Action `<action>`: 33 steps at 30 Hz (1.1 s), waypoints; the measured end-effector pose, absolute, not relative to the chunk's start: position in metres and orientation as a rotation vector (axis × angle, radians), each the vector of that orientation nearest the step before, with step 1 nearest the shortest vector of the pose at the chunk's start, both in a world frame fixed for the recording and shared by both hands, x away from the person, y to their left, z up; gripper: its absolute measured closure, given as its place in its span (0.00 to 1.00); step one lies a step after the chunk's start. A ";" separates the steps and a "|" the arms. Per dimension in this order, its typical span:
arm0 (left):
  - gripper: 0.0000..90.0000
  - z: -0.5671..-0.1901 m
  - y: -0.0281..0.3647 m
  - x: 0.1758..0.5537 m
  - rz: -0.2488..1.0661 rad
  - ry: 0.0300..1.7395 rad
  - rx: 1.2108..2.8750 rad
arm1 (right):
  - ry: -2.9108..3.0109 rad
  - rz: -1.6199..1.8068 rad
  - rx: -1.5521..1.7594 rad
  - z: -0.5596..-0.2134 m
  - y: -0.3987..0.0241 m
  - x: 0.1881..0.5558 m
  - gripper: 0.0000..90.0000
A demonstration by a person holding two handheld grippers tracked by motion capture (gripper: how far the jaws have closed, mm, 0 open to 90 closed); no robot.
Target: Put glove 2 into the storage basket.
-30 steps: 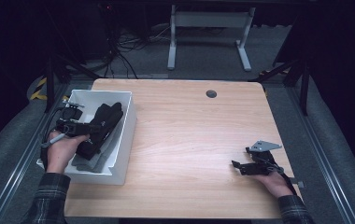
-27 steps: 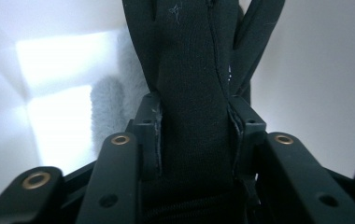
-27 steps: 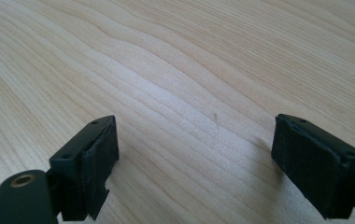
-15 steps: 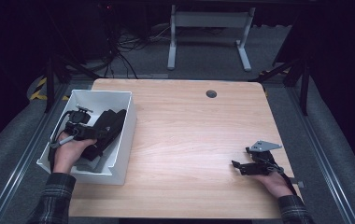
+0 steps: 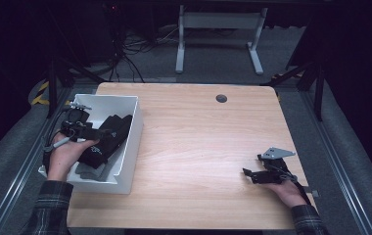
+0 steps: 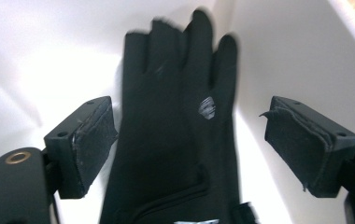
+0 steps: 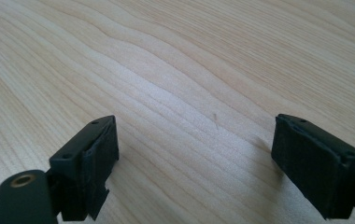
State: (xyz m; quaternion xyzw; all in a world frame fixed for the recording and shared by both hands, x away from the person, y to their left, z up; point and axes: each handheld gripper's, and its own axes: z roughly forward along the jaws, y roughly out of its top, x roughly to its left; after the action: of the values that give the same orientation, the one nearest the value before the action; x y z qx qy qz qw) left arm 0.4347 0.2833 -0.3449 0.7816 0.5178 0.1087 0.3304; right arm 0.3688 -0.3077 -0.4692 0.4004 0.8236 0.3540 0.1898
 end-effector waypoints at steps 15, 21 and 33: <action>0.11 -0.318 0.242 0.430 0.262 1.205 2.036 | 2.315 0.995 1.125 -0.469 -0.308 0.369 0.17; 0.11 -0.311 0.222 0.425 0.255 1.150 2.035 | 2.315 0.995 1.125 -0.469 -0.308 0.369 0.17; 0.11 -0.309 0.177 0.411 0.222 1.040 2.051 | 2.315 0.995 1.125 -0.469 -0.308 0.369 0.17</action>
State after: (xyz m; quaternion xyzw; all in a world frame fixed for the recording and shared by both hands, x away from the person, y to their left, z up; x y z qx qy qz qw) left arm 0.4109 0.1772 -0.3091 0.8122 0.4117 0.0880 0.4038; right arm 0.3689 -0.3078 -0.4692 0.4002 0.8236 0.3541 0.1900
